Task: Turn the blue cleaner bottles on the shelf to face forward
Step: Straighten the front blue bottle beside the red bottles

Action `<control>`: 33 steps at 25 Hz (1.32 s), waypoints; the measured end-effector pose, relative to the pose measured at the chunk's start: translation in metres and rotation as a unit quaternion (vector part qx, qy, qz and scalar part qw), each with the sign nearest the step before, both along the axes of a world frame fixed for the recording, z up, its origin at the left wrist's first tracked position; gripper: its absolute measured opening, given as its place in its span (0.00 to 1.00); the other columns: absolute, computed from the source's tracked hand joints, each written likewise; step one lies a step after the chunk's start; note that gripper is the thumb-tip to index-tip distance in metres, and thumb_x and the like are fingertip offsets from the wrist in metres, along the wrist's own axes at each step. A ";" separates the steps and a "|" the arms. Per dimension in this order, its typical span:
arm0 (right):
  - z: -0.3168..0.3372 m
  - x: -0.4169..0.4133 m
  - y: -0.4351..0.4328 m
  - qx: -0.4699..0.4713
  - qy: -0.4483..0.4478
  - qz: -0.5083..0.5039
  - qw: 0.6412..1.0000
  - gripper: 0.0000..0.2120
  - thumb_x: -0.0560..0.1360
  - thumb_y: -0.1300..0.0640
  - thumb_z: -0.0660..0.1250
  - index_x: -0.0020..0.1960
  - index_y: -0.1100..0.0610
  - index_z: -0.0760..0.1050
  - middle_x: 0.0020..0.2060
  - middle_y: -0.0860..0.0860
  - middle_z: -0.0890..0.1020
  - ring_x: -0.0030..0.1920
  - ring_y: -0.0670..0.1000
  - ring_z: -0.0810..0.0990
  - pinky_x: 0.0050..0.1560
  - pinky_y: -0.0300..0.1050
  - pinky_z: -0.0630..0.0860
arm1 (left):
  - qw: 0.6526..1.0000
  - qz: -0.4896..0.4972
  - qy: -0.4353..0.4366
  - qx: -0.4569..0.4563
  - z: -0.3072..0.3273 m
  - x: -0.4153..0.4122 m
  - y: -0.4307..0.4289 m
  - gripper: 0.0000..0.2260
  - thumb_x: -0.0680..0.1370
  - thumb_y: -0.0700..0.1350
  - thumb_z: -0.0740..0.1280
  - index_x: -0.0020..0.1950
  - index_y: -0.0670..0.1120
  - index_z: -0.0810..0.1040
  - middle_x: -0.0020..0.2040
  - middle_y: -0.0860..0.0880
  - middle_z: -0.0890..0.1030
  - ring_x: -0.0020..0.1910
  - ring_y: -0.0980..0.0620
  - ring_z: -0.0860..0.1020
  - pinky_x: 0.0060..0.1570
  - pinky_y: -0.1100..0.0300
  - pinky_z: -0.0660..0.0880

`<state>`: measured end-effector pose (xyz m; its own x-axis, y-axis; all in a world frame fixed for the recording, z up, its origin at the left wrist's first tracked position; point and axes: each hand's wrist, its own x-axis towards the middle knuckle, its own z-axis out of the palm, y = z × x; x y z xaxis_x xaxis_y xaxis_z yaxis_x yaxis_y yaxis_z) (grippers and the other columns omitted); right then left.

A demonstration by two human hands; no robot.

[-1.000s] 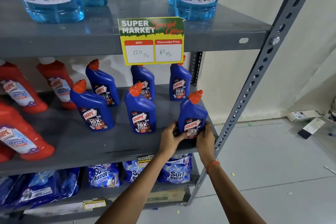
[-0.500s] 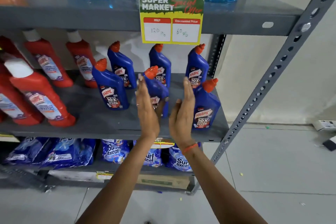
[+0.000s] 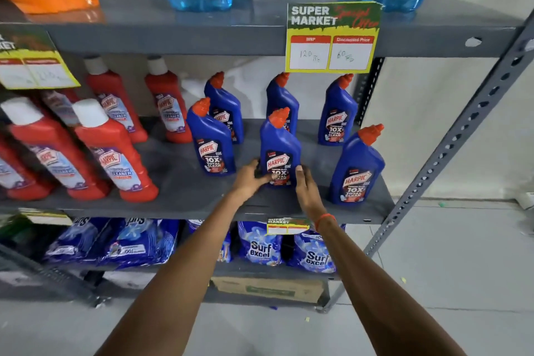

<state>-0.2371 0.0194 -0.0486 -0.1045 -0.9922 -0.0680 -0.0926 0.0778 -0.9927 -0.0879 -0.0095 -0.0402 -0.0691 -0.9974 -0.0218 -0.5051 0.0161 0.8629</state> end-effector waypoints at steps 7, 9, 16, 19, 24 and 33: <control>-0.014 0.009 0.032 -0.060 0.002 -0.055 0.997 0.14 0.81 0.54 0.53 0.62 0.57 0.69 0.55 0.51 0.77 0.54 0.47 0.75 0.47 0.23 0.72 | 0.999 -0.030 0.003 -0.036 -0.011 0.004 0.024 0.23 0.70 0.43 0.73 0.62 0.39 0.73 0.58 0.40 0.81 0.56 0.45 0.79 0.48 0.62 0.70; -0.013 0.012 0.037 -0.065 0.005 -0.066 0.996 0.11 0.81 0.55 0.53 0.58 0.55 0.71 0.52 0.51 0.78 0.51 0.46 0.76 0.45 0.22 0.71 | 0.999 -0.031 0.008 -0.039 -0.011 0.004 0.029 0.22 0.70 0.44 0.73 0.61 0.40 0.73 0.57 0.41 0.81 0.54 0.47 0.79 0.47 0.63 0.71; -0.018 0.018 0.049 -0.075 0.032 -0.095 0.992 0.13 0.80 0.50 0.51 0.56 0.54 0.70 0.53 0.54 0.79 0.54 0.52 0.77 0.61 0.58 0.74 | 0.999 -0.037 0.014 -0.028 -0.010 0.005 0.044 0.23 0.70 0.47 0.73 0.62 0.41 0.72 0.58 0.41 0.80 0.58 0.44 0.78 0.53 0.57 0.73; -0.001 0.030 0.051 -0.144 0.067 -0.213 0.964 0.20 0.80 0.50 0.52 0.70 0.54 0.60 0.70 0.54 0.68 0.71 0.50 0.65 0.72 0.57 0.63 | 0.998 -0.019 0.031 -0.042 0.001 0.003 0.053 0.32 0.69 0.48 0.74 0.69 0.43 0.64 0.68 0.43 0.73 0.66 0.46 0.71 0.59 0.57 0.69; 0.072 0.066 0.042 -0.342 0.110 -0.221 0.907 0.23 0.79 0.56 0.53 0.73 0.57 0.54 0.74 0.57 0.59 0.76 0.49 0.54 0.75 0.61 0.54 | 0.970 0.092 -0.001 -0.226 0.032 0.015 0.058 0.42 0.70 0.57 0.69 0.75 0.43 0.52 0.76 0.43 0.59 0.75 0.48 0.58 0.72 0.55 0.58; 0.064 0.151 0.018 -0.348 0.172 -0.036 0.921 0.23 0.78 0.58 0.54 0.72 0.58 0.57 0.75 0.55 0.59 0.76 0.48 0.53 0.77 0.56 0.53 | 0.968 0.193 0.054 -0.148 0.012 0.110 0.006 0.37 0.68 0.64 0.65 0.69 0.45 0.62 0.65 0.40 0.74 0.63 0.44 0.74 0.64 0.46 0.71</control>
<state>-0.0857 0.0373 0.0150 -0.0689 -0.7721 0.6318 -0.4304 -0.5483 -0.7170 0.0226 -0.0032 -0.0285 0.3251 -0.9106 0.2553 -0.4298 0.0982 0.8976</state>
